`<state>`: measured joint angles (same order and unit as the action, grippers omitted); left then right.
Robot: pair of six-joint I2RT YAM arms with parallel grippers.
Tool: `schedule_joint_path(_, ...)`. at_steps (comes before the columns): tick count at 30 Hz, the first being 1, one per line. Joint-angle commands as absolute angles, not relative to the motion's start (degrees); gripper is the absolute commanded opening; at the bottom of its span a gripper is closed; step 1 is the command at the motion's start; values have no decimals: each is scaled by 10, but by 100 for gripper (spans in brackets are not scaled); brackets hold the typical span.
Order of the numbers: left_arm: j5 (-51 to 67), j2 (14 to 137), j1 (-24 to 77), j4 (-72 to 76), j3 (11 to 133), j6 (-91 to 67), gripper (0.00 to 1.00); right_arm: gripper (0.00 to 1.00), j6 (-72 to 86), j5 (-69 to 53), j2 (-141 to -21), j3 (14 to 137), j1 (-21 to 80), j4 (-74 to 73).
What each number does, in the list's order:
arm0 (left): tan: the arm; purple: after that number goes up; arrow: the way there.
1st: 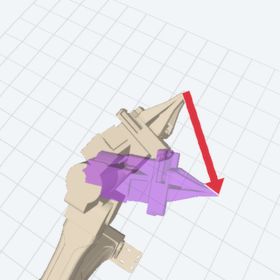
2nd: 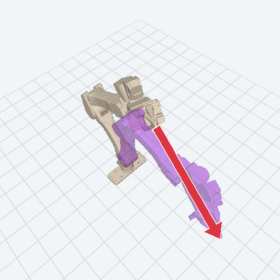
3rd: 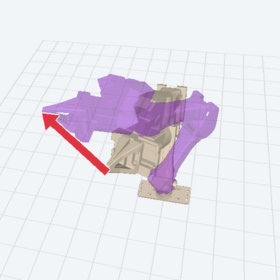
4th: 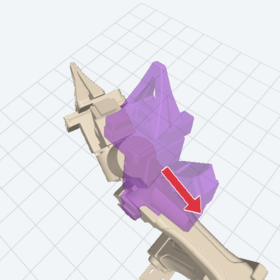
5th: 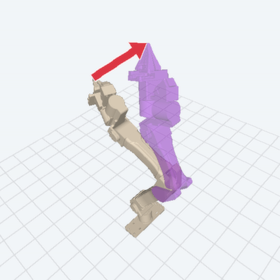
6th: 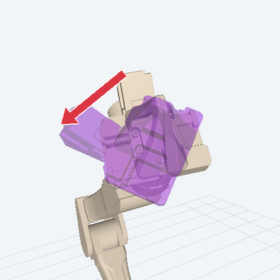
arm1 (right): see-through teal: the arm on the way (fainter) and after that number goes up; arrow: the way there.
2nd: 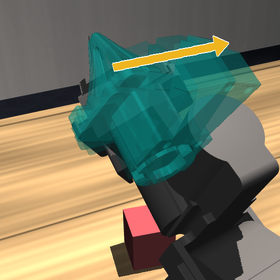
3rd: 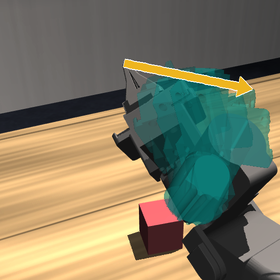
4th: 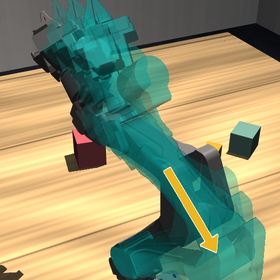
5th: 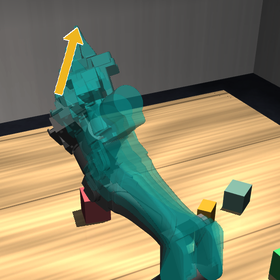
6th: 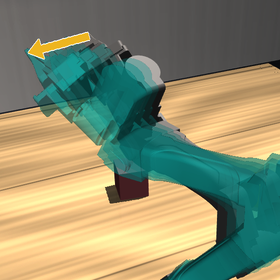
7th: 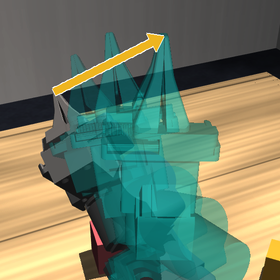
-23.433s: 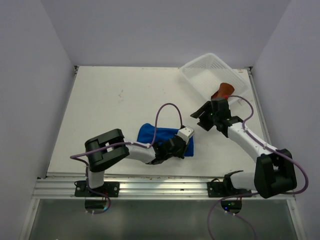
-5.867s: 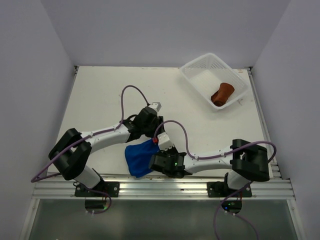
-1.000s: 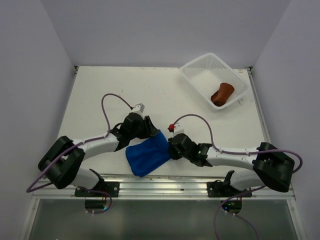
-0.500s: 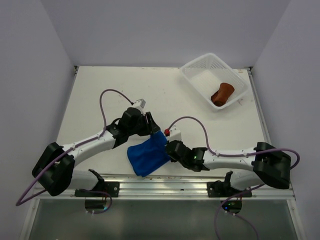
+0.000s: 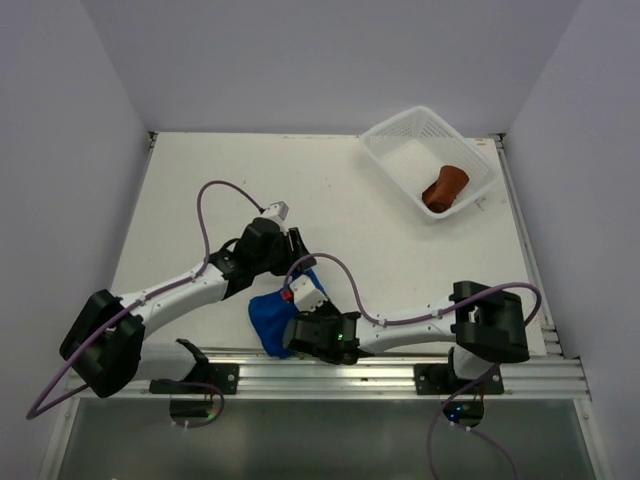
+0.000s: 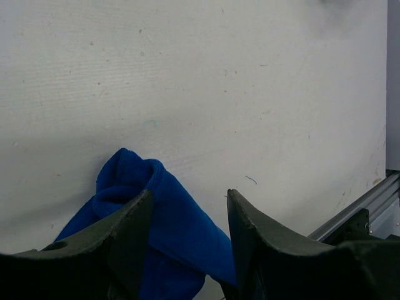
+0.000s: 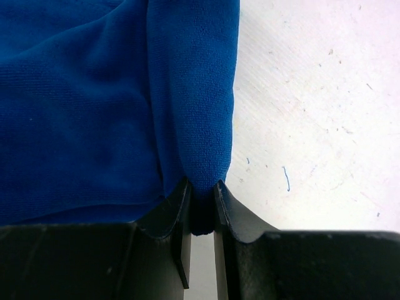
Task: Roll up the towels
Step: Roll the towel
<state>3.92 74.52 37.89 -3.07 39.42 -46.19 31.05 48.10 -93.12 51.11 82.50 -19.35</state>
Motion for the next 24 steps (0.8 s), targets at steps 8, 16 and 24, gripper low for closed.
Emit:
schedule_joint_path(8,18,700,377,-37,410,-447,55,0,360,632,-1041,642,879,-377)
schedule_joint_path(16,22,693,377,-15,405,-443,55,0,350,643,-1078,662,879,-397)
schedule_joint_path(24,54,698,378,30,405,-441,55,0,311,636,-1097,669,879,-393)
